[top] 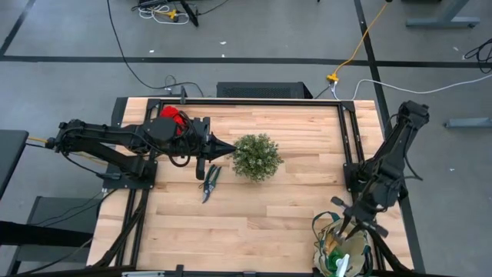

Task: Pick & Place Garden tools in Gardening bag
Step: Put the brown hand rake into the white gardening bag, then put the green shear scissors into the white gardening bag

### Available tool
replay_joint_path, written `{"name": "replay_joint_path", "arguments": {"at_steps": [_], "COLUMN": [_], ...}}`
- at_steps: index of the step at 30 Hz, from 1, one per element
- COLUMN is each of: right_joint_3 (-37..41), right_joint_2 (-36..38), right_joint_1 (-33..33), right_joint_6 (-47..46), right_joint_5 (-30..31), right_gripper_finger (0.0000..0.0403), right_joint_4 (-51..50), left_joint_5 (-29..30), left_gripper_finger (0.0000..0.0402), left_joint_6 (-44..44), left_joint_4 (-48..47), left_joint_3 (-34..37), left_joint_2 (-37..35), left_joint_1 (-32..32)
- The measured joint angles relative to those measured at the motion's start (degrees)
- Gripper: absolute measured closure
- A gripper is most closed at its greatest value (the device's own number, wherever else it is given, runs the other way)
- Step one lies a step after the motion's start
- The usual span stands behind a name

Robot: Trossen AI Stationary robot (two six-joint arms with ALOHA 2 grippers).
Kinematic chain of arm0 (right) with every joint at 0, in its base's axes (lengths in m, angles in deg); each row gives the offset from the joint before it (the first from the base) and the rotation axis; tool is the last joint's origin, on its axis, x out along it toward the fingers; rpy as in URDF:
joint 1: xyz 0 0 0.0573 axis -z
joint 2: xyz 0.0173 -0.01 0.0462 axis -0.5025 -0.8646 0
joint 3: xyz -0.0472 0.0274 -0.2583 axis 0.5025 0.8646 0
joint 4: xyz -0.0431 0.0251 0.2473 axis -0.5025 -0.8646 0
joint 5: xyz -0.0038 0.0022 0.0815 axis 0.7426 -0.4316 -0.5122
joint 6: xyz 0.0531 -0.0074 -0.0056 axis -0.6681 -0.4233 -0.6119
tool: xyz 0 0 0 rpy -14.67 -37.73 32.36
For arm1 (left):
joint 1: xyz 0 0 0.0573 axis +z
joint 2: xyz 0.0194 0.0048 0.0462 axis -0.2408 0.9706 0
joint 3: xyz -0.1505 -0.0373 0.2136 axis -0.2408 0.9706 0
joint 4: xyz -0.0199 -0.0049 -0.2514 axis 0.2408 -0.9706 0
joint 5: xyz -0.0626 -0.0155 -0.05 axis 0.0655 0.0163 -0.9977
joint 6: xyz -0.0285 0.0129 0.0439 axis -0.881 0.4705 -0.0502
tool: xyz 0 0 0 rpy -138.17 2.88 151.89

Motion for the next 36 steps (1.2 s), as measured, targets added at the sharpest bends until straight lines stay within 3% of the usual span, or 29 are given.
{"name": "replay_joint_path", "arguments": {"at_steps": [21,36], "right_joint_3": [0.1,0.1], "right_joint_2": [-3.9,-3.9], "right_joint_1": [-0.5,-0.5], "right_joint_6": [-0.4,-3.6], "right_joint_5": [0.0,1.5], "right_gripper_finger": [0.0338,0.0207], "right_joint_4": [0.1,-0.4], "left_joint_5": [0.0,0.0], "left_gripper_finger": [0.0399,0.0399], "left_joint_6": [0.0,0.0], "left_joint_4": [0.0,0.0], "left_joint_3": [0.0,0.0], "left_joint_2": [0.0,0.0], "left_joint_1": [0.0,0.0]}}
